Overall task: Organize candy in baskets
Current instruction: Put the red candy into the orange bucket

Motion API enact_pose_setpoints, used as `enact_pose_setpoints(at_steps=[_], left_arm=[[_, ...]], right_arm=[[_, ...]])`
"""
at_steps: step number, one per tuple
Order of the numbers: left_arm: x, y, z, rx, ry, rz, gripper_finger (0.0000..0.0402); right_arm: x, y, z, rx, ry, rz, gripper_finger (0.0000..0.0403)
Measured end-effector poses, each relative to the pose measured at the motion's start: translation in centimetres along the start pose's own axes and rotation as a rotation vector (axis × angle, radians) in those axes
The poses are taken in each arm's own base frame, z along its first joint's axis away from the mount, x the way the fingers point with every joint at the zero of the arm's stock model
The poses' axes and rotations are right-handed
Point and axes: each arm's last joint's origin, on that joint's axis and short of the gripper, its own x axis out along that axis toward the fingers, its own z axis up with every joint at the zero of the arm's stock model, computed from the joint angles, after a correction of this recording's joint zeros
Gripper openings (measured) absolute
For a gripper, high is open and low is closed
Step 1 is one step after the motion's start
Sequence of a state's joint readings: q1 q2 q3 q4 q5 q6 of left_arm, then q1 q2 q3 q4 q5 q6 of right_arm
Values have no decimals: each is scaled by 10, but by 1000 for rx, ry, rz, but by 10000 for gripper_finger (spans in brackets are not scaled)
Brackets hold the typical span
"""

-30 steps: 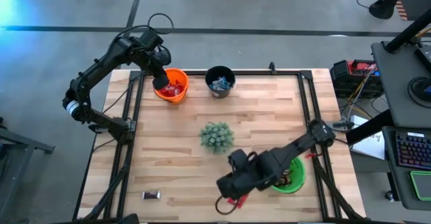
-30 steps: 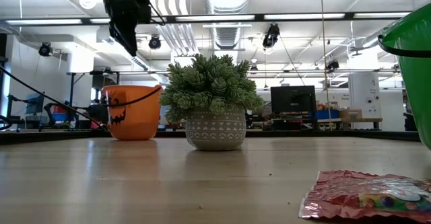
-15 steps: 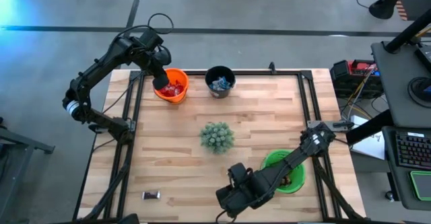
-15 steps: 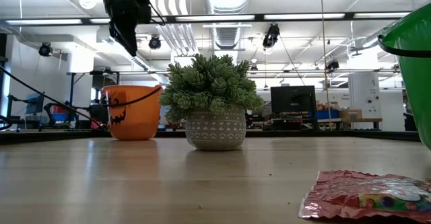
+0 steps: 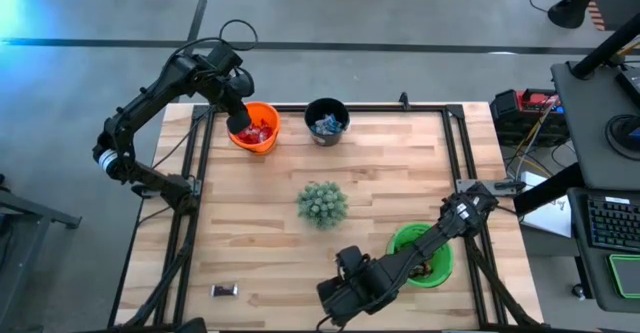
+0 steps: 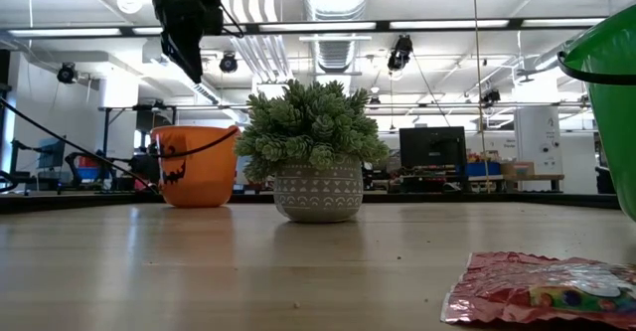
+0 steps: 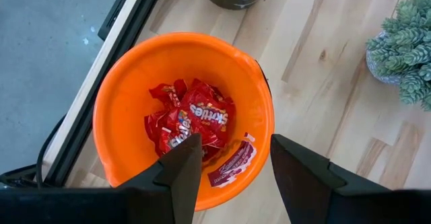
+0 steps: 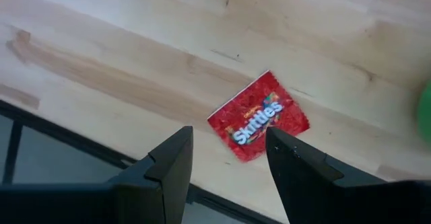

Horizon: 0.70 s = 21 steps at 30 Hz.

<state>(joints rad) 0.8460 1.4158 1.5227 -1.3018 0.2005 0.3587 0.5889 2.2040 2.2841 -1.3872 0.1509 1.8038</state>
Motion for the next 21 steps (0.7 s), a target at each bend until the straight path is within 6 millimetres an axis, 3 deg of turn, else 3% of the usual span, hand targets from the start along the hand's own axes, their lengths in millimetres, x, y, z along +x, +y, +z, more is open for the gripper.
enact_pose_setpoints(at_steps=[11, 21], left_arm=[[0, 0, 0, 1, 2, 5, 159], [0, 0, 0, 8, 3, 8, 159]], right_arm=[[6, 11, -4, 100, 20, 98, 178], [44, 18, -18, 212, 34, 63, 178]])
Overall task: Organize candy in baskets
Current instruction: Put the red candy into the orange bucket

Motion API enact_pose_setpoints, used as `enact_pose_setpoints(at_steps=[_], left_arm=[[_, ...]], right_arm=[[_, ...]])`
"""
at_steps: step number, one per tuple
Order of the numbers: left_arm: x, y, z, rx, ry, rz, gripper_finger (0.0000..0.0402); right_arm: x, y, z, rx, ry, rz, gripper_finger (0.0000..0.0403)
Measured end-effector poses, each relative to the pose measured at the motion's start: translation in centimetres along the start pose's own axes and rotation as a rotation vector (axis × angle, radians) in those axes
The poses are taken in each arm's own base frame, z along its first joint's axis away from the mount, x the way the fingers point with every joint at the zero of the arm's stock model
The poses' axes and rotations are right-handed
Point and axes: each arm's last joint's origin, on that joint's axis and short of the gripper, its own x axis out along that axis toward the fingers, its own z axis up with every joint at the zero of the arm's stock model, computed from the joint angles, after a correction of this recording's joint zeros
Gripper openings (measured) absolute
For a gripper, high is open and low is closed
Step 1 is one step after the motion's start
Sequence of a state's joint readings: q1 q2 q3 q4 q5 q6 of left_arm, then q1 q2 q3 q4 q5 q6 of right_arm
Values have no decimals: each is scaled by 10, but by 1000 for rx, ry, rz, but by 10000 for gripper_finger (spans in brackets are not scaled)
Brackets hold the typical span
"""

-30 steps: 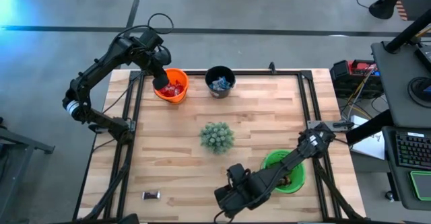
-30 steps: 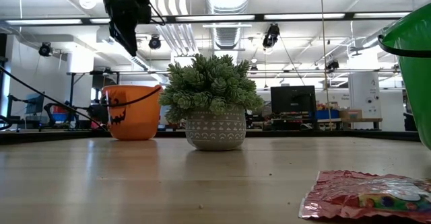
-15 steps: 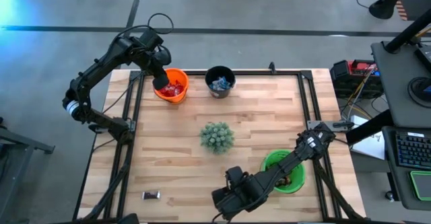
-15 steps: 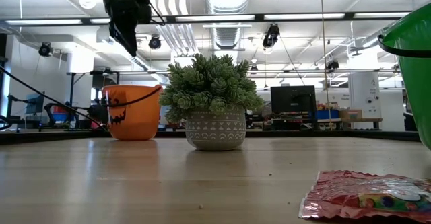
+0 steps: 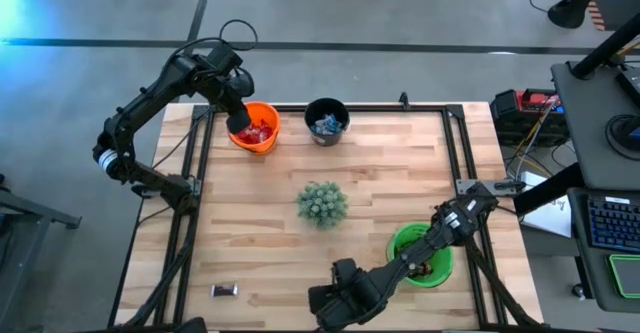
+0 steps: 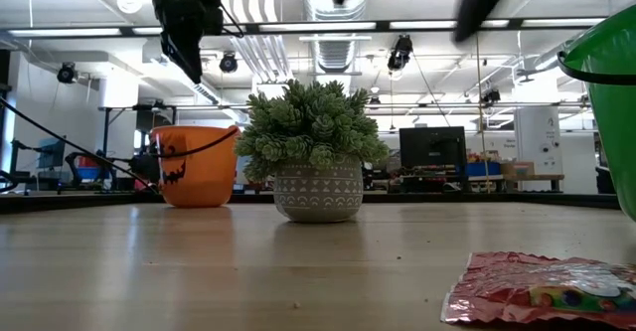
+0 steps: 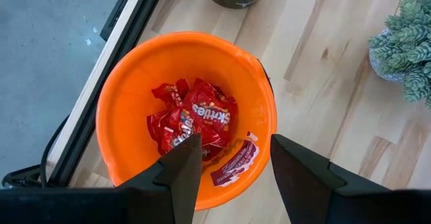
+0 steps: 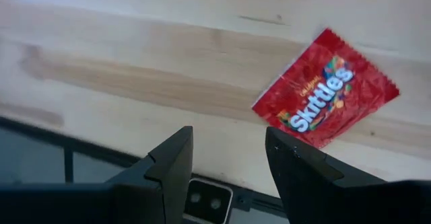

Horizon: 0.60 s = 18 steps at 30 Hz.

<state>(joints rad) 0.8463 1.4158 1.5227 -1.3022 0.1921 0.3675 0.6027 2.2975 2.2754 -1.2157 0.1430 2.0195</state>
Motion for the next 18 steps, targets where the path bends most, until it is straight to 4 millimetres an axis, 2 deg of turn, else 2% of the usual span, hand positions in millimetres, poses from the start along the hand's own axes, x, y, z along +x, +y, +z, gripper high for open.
enact_pose_setpoints(at_steps=[18], left_arm=[[0, 0, 1, 18, -7, 2, 159]], right_arm=[[51, -10, -15, 238, -37, -105, 178]])
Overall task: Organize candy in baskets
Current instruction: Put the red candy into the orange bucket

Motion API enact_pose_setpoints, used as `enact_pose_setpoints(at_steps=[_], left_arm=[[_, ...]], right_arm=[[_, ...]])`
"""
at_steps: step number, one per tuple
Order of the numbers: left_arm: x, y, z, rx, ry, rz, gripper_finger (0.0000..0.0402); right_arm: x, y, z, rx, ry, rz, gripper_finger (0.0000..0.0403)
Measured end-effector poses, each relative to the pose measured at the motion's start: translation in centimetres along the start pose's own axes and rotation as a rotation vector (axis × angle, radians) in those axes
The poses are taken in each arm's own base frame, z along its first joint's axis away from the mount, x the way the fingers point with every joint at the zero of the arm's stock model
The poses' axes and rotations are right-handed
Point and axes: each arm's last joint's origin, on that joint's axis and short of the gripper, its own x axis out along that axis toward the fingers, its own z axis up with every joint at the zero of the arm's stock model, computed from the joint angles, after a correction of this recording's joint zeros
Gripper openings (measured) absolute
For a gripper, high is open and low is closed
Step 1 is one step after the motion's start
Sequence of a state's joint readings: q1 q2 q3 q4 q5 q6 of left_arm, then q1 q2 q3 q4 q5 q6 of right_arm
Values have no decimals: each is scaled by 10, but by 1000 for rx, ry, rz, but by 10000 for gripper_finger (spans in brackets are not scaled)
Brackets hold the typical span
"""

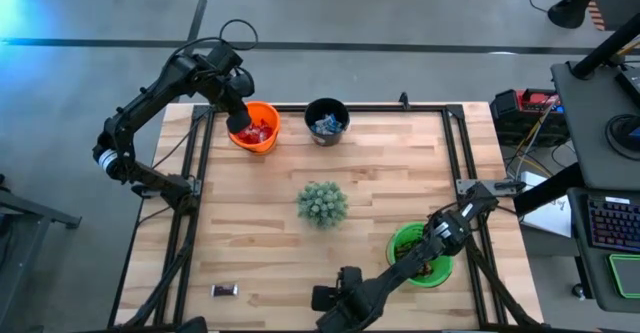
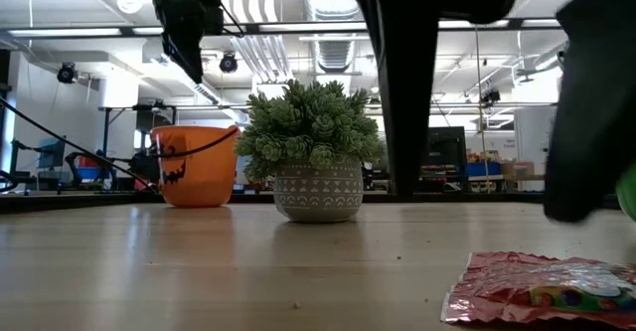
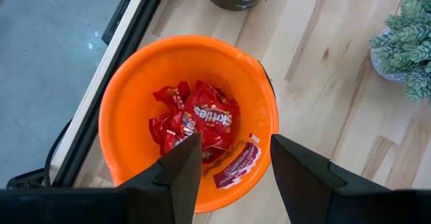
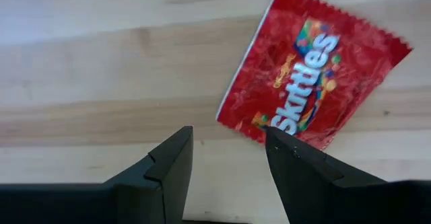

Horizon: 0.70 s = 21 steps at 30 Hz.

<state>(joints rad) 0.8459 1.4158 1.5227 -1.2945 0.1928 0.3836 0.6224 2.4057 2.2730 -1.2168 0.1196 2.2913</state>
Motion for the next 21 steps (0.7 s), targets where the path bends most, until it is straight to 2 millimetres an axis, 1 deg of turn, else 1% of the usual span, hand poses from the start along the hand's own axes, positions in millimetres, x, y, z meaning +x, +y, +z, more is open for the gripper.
enact_pose_setpoints(at_steps=[6, 8, 13, 21], left_arm=[[0, 0, 0, 1, 0, 0, 159], [0, 0, 0, 1, -1, 0, 159], [0, 0, 0, 1, -1, 0, 159], [0, 0, 0, 1, -2, 1, 159]], right_arm=[[1, -2, 2, -3, -20, -16, 178], [0, -4, 4, -8, -40, -42, 178], [-4, -11, 5, -21, -15, -141, 178], [-4, -13, 6, -29, -25, -162, 178]])
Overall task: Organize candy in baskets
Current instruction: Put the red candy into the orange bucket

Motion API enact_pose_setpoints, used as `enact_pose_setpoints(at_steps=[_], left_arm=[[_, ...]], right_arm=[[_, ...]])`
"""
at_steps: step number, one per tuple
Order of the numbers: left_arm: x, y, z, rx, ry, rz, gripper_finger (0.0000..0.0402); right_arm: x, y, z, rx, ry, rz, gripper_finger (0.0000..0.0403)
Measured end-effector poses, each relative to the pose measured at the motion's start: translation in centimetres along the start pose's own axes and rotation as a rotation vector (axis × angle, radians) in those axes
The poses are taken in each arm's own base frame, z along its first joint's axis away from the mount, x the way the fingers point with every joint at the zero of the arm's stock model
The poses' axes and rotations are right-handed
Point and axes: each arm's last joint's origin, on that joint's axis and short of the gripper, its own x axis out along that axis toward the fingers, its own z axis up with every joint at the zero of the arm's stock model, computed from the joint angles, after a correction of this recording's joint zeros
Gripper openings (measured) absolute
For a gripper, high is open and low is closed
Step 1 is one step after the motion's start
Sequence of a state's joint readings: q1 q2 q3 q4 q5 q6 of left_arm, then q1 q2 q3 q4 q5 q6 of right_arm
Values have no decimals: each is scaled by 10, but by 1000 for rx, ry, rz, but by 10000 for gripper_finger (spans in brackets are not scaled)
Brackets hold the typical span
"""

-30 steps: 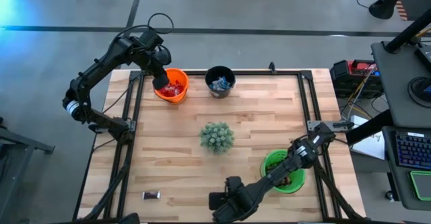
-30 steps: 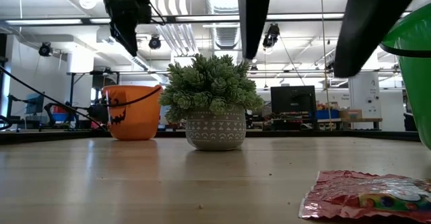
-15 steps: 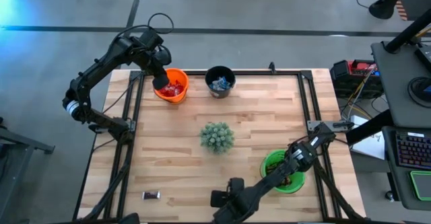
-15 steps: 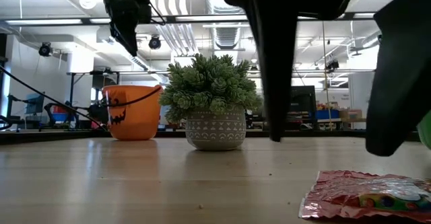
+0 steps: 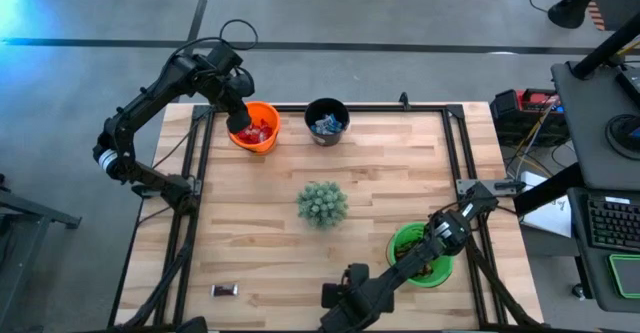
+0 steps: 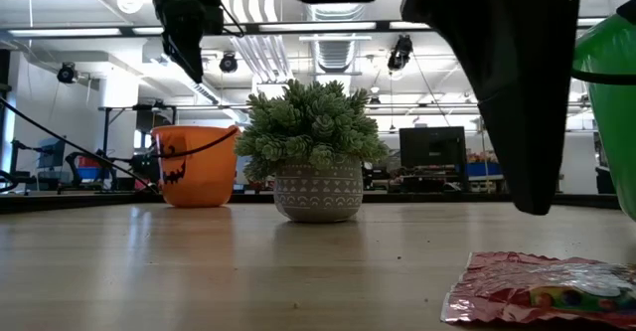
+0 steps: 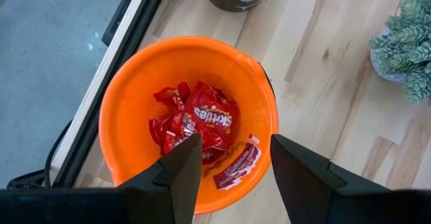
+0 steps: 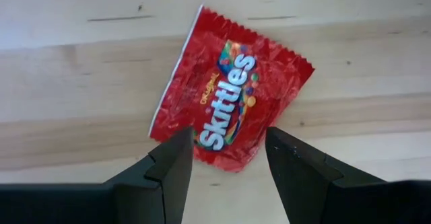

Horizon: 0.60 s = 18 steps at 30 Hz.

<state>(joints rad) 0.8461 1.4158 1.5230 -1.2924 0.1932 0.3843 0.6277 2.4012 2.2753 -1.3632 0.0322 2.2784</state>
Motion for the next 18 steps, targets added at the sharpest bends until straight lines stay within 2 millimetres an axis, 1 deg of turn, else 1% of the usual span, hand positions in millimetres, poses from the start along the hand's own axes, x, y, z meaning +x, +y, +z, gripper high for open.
enact_pose_setpoints(at_steps=[7, 13, 18], left_arm=[[0, 0, 0, 1, -2, 0, 159], [0, 0, 0, 1, -2, 0, 159], [0, 0, 0, 1, -2, 0, 159]], right_arm=[[0, -2, 3, -11, -23, -23, 178], [11, -1, 3, -24, -26, -11, 178], [13, 1, 4, -26, -21, -4, 178]])
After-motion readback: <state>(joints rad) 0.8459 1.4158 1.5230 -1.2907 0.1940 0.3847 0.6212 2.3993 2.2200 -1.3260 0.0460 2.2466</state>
